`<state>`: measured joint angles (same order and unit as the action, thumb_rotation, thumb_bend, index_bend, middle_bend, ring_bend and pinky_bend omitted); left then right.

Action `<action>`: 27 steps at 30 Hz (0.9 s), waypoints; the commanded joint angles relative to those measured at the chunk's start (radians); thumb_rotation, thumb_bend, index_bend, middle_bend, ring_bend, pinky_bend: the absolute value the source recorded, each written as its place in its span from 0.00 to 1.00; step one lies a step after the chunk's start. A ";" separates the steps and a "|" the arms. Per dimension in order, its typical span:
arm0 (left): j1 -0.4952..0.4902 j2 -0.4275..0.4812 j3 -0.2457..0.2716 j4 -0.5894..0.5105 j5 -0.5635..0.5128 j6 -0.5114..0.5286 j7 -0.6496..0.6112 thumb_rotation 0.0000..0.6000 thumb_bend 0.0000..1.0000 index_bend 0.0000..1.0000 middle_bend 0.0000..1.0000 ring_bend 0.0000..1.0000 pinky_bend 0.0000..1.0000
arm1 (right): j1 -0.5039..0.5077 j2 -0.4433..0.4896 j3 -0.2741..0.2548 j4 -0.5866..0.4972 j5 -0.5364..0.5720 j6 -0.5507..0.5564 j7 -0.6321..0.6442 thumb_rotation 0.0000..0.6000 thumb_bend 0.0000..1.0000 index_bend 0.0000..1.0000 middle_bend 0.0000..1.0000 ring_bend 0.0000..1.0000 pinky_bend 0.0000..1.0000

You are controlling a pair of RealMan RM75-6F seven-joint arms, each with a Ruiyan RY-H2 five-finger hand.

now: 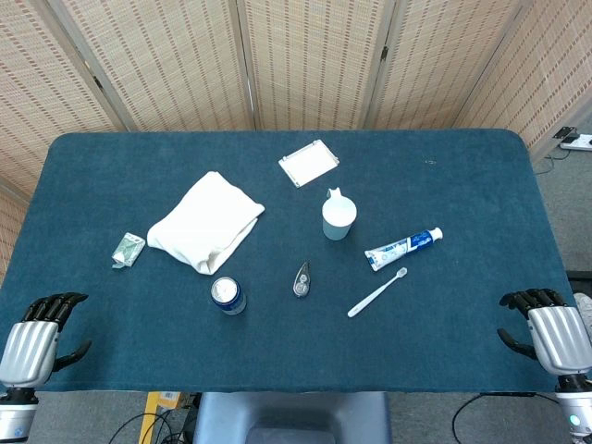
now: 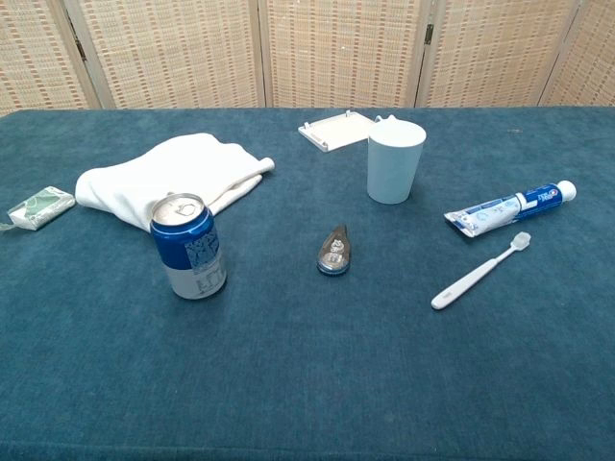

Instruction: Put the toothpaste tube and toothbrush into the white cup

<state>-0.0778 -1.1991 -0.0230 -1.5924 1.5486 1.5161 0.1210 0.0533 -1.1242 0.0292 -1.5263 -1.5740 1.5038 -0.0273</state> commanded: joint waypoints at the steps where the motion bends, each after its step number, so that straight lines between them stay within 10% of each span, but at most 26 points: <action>1: -0.001 -0.001 -0.001 -0.001 -0.001 -0.001 0.001 1.00 0.27 0.25 0.26 0.22 0.23 | 0.000 0.001 0.000 0.000 0.000 0.001 0.001 1.00 0.11 0.43 0.48 0.37 0.33; 12: 0.007 -0.005 0.000 -0.002 -0.004 0.013 -0.002 1.00 0.27 0.25 0.26 0.22 0.23 | 0.046 0.004 0.027 -0.027 0.035 -0.063 -0.052 1.00 0.17 0.43 0.47 0.37 0.33; 27: 0.038 0.003 0.009 0.004 -0.026 0.032 -0.014 1.00 0.27 0.25 0.26 0.22 0.23 | 0.346 -0.128 0.129 0.107 0.165 -0.449 -0.205 1.00 0.16 0.36 0.37 0.28 0.33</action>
<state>-0.0411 -1.1968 -0.0147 -1.5886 1.5233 1.5474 0.1077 0.3513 -1.2132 0.1403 -1.4671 -1.4354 1.1099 -0.1991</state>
